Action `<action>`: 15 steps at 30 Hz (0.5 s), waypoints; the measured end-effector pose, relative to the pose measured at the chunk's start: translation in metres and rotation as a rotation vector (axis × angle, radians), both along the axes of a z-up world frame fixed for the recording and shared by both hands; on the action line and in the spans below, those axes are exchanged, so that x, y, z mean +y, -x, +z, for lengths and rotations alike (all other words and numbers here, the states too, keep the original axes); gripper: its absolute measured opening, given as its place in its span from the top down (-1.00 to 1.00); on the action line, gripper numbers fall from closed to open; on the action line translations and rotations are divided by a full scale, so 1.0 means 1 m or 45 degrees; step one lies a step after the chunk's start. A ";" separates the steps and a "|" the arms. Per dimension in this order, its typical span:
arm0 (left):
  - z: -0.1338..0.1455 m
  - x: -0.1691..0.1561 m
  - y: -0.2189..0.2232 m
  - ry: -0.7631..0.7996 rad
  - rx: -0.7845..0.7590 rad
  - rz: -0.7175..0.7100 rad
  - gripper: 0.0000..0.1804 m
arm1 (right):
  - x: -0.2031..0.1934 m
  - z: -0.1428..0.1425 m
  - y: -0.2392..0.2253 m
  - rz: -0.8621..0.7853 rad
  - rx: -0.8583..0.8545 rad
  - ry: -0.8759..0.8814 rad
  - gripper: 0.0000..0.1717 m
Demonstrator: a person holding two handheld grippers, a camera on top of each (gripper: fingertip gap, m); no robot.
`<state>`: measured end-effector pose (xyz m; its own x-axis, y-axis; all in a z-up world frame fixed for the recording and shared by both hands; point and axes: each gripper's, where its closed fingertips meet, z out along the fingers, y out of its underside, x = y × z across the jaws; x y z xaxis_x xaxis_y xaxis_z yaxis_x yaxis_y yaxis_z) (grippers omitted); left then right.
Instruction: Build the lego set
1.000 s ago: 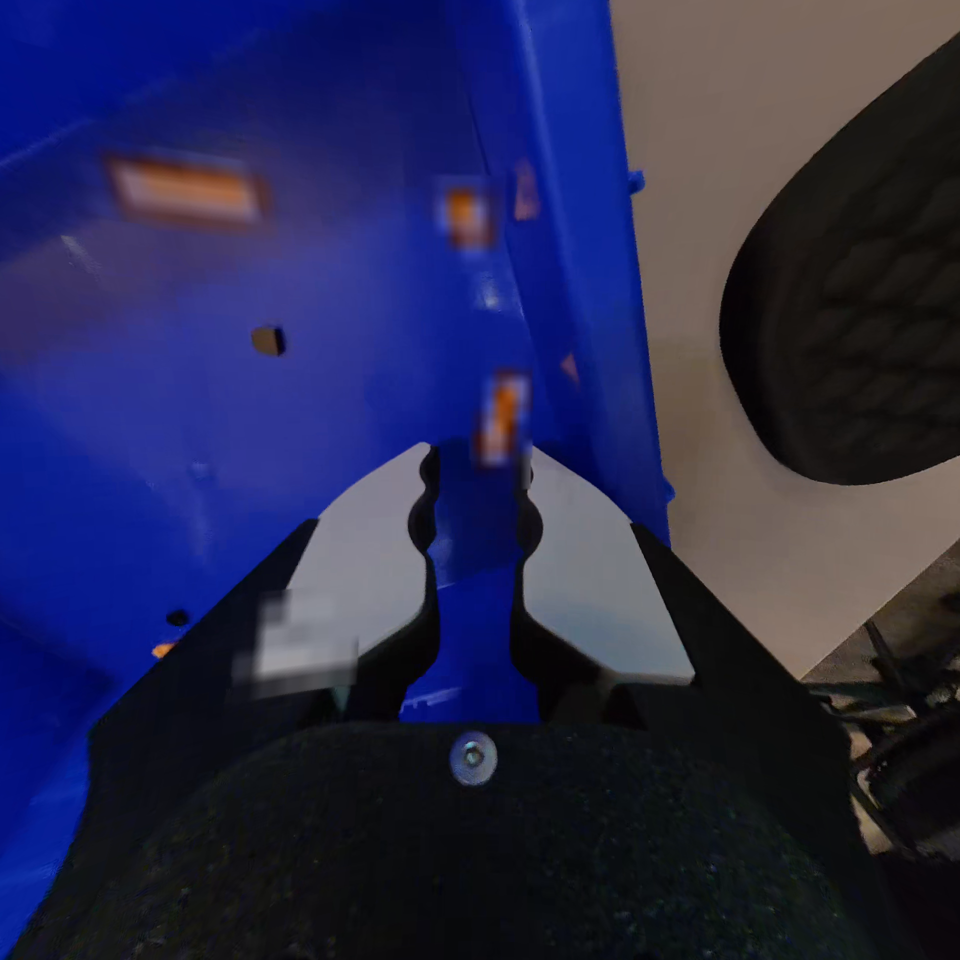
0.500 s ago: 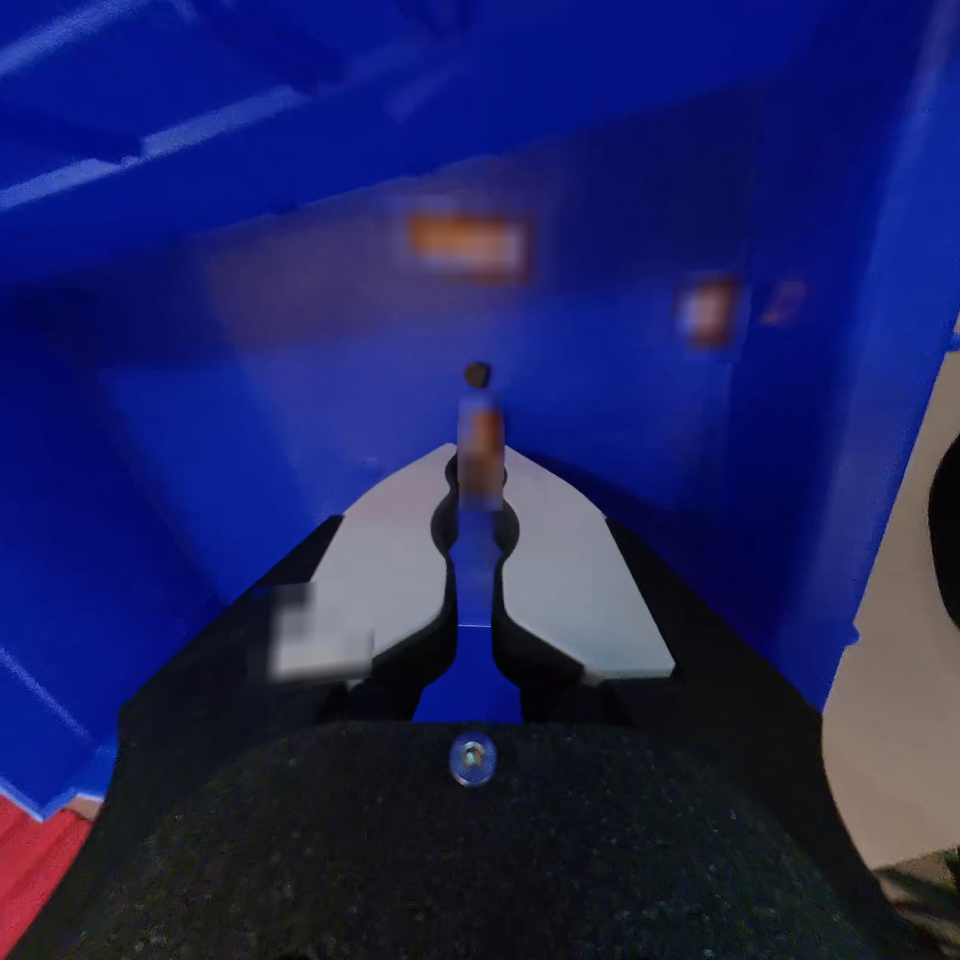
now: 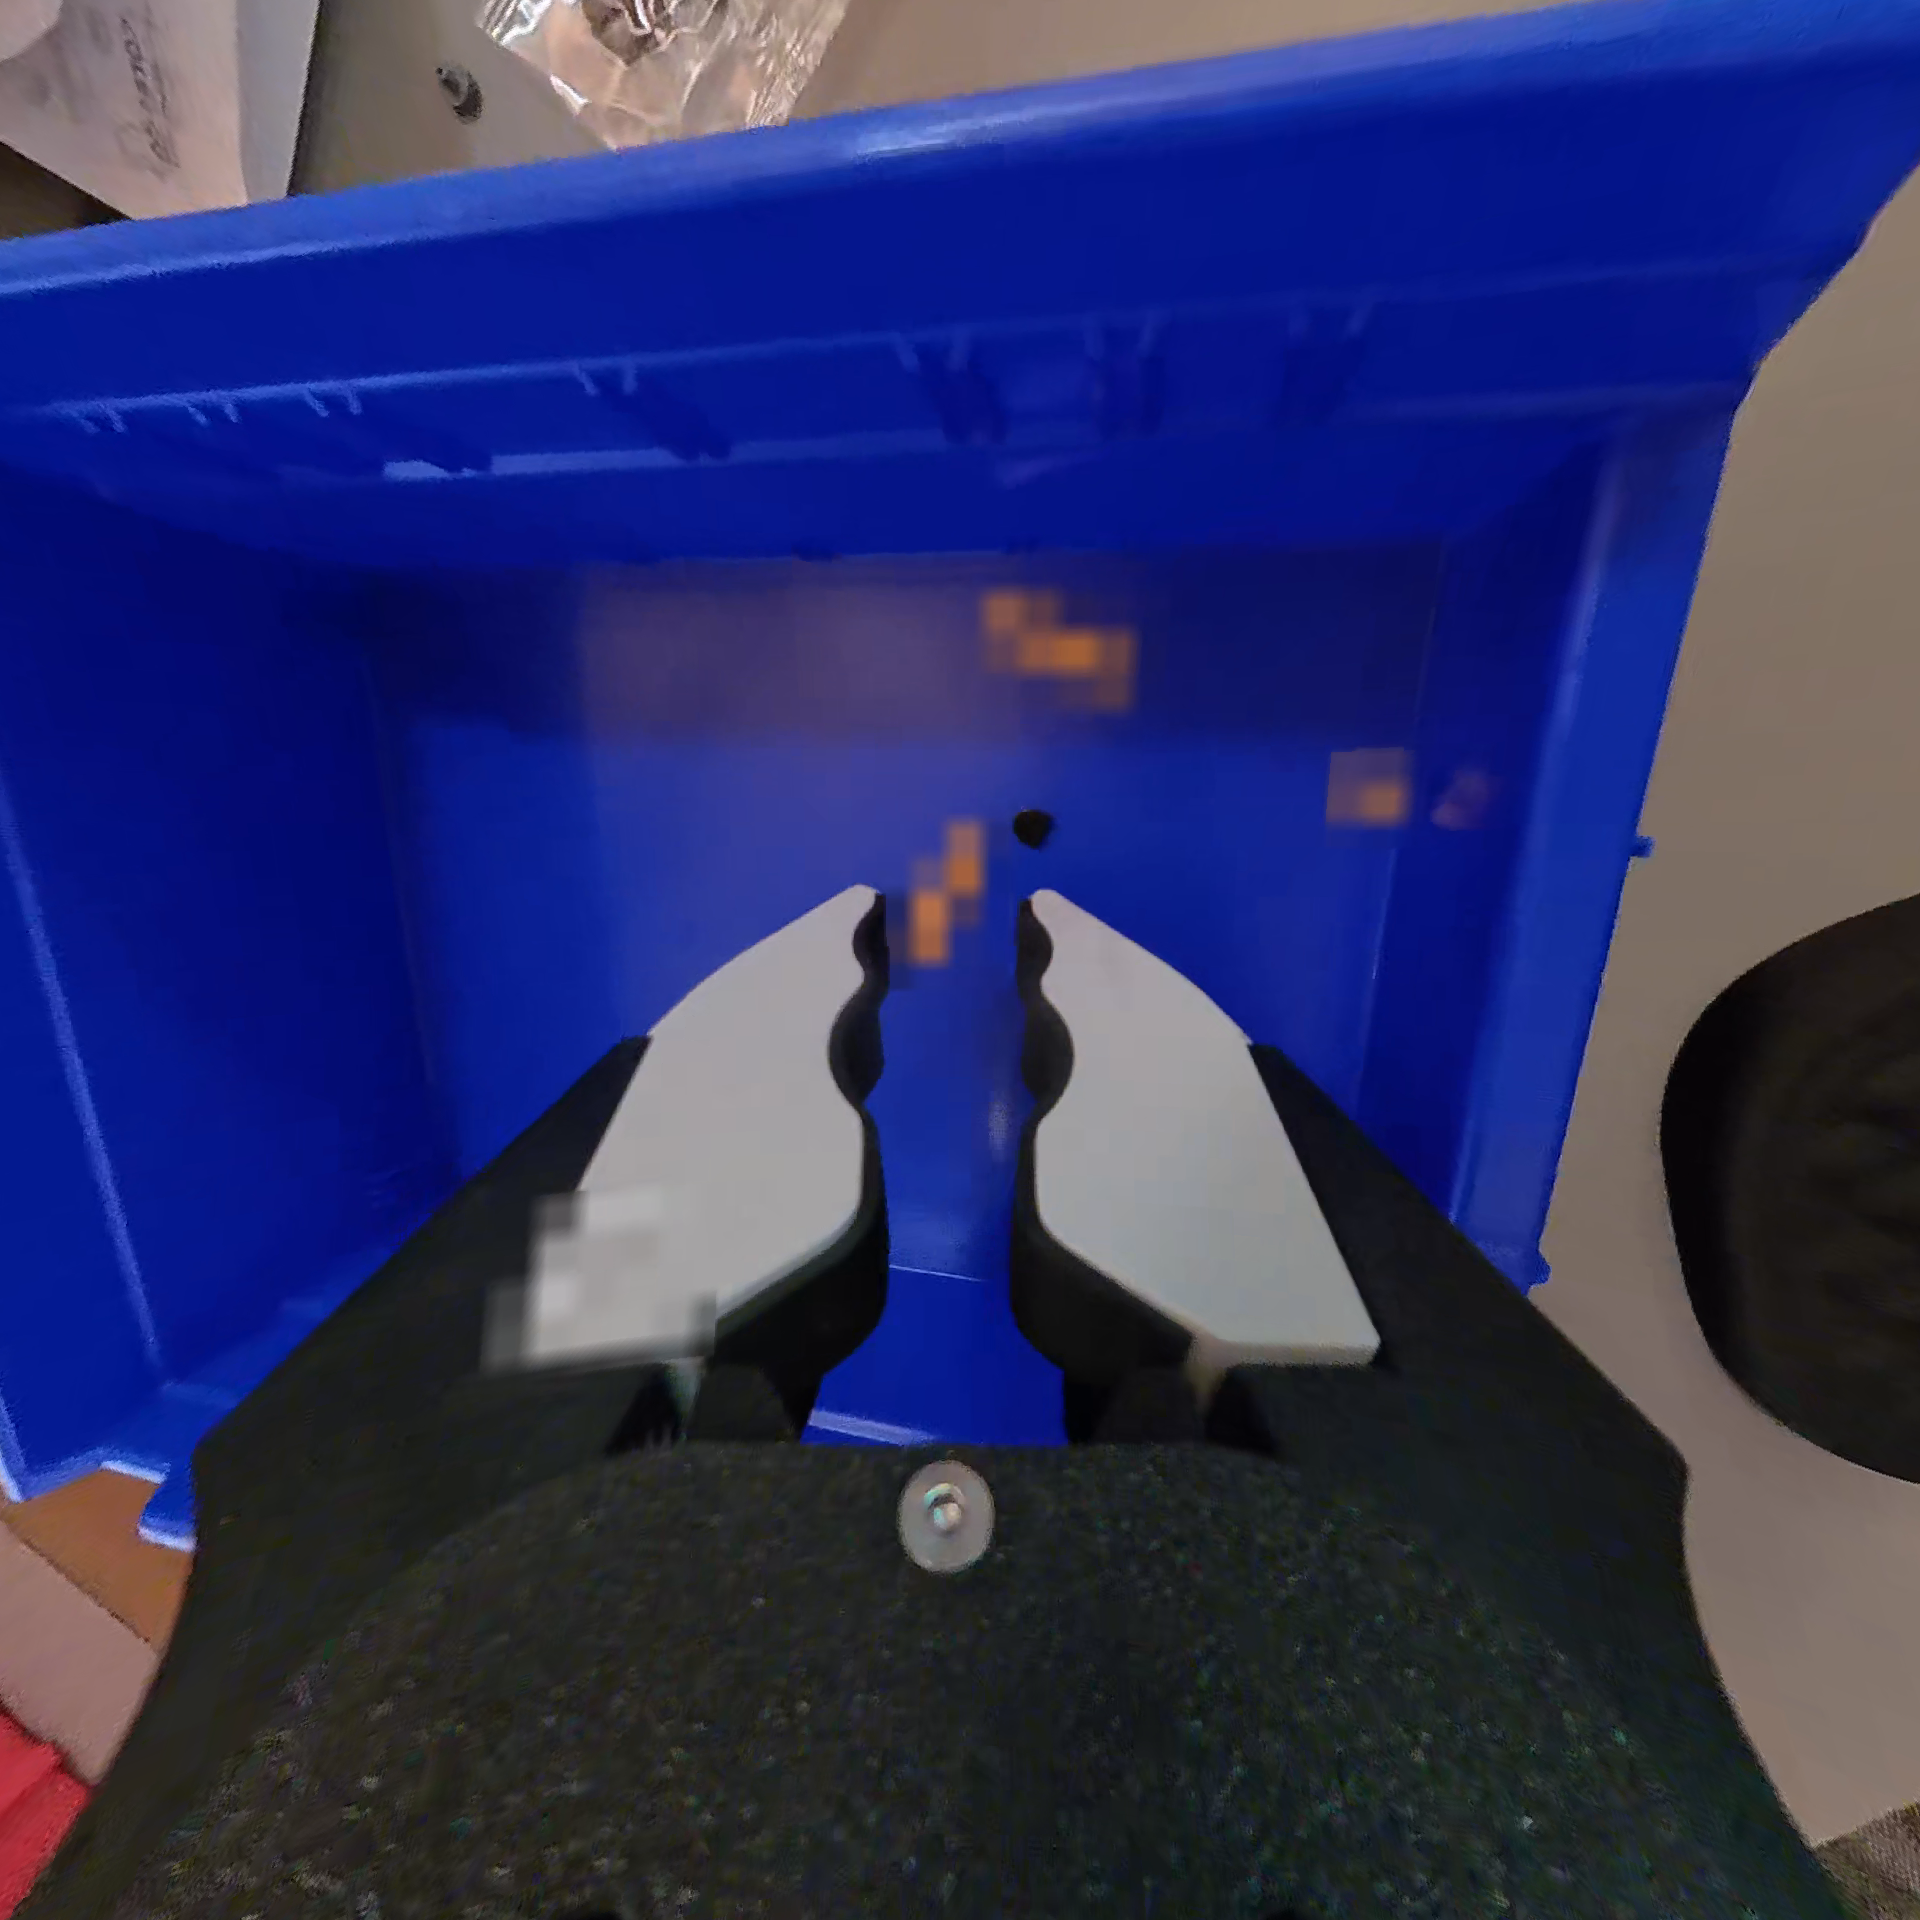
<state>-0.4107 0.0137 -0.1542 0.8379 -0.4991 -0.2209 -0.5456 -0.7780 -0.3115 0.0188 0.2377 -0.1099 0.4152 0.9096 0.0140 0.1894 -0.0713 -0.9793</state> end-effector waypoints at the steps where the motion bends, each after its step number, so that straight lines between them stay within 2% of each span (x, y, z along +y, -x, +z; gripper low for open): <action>1: 0.001 0.000 0.000 -0.006 -0.009 0.003 0.74 | 0.000 -0.001 0.000 -0.001 -0.005 -0.001 0.69; 10: -0.001 -0.008 0.021 0.049 0.030 0.009 0.76 | 0.004 -0.007 0.000 -0.023 -0.029 0.007 0.69; 13: -0.010 -0.015 0.007 0.123 -0.052 -0.053 0.76 | 0.006 -0.006 0.000 -0.039 -0.033 -0.002 0.70; 15: -0.009 -0.018 -0.017 0.141 -0.174 -0.126 0.76 | 0.007 -0.007 0.000 -0.052 -0.035 -0.003 0.70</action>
